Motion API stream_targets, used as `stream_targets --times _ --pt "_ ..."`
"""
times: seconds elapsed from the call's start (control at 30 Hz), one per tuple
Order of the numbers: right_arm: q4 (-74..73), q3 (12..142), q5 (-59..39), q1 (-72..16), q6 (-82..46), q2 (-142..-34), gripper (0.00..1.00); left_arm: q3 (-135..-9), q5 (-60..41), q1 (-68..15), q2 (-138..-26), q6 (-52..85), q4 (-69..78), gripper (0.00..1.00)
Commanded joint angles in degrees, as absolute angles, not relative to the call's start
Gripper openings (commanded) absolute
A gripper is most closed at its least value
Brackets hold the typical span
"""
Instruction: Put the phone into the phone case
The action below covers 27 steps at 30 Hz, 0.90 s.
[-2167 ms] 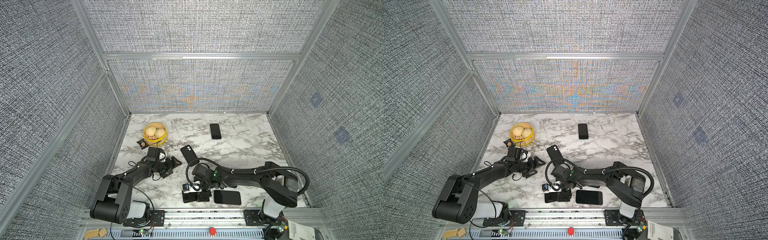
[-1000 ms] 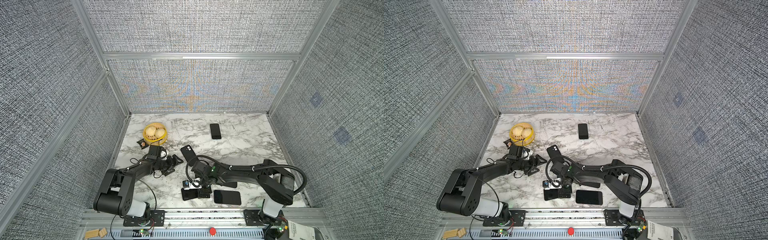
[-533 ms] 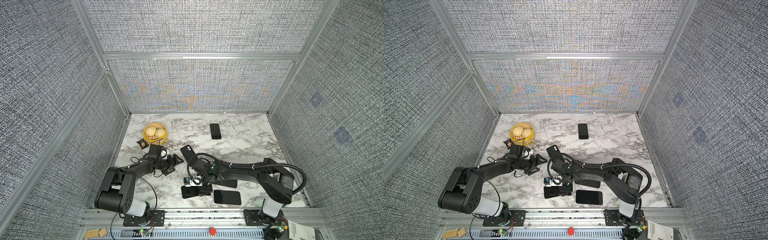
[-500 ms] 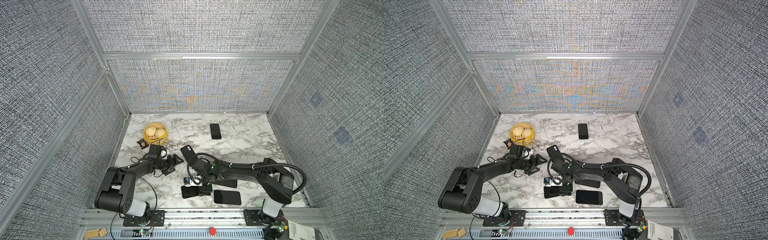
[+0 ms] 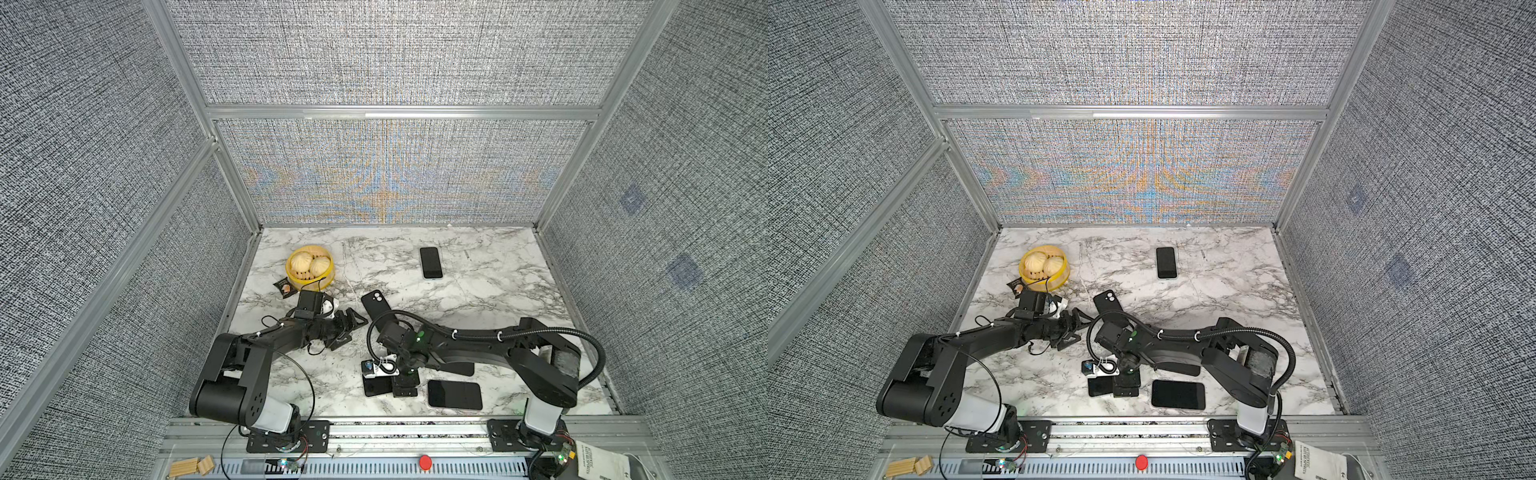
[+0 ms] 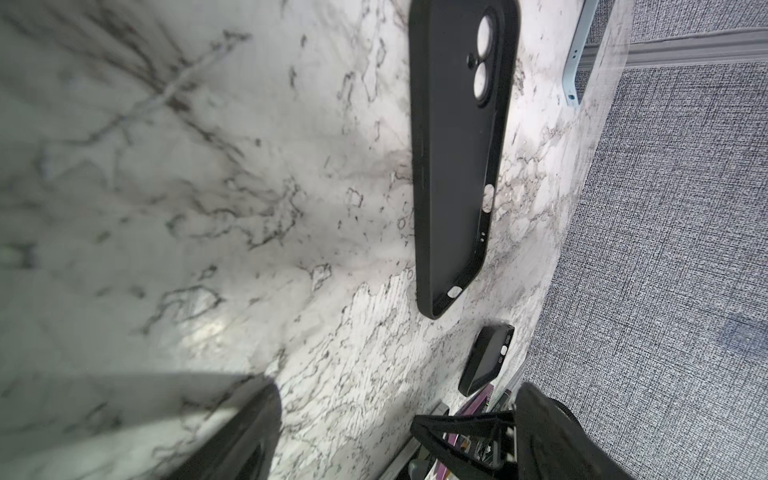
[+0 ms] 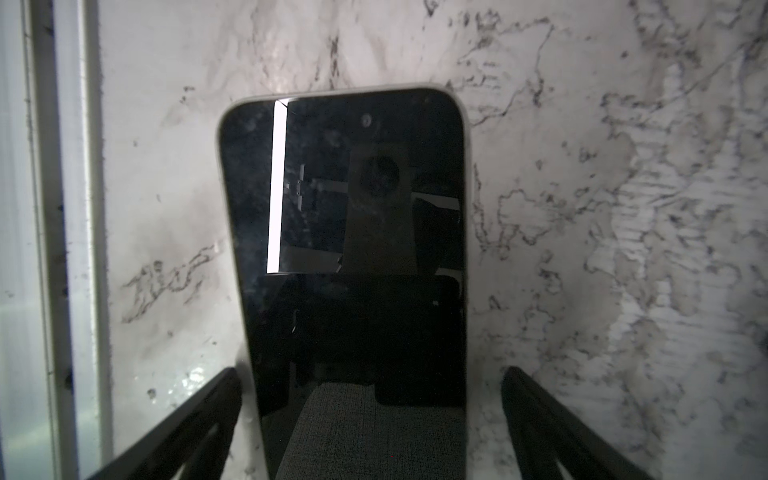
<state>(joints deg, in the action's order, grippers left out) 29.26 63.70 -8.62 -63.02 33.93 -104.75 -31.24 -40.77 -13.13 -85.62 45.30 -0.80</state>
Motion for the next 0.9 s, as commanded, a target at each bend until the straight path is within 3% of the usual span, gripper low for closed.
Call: stream_targets --times 0.0,0.33,0.87 --pt "36.3 65.8 -5.1 -62.8 35.6 -106.7 0.96 -30.4 -34.7 -13.2 -86.4 45.1 -6.2 0.89" --pt "44.0 70.0 -5.7 -62.5 33.1 -108.0 0.80 -29.5 -35.2 -13.1 -87.9 45.1 -4.2 0.89" --pt "36.9 67.6 -10.1 -59.4 27.2 -107.1 0.68 -28.5 -35.7 -12.9 -86.5 44.5 -5.7 0.90"
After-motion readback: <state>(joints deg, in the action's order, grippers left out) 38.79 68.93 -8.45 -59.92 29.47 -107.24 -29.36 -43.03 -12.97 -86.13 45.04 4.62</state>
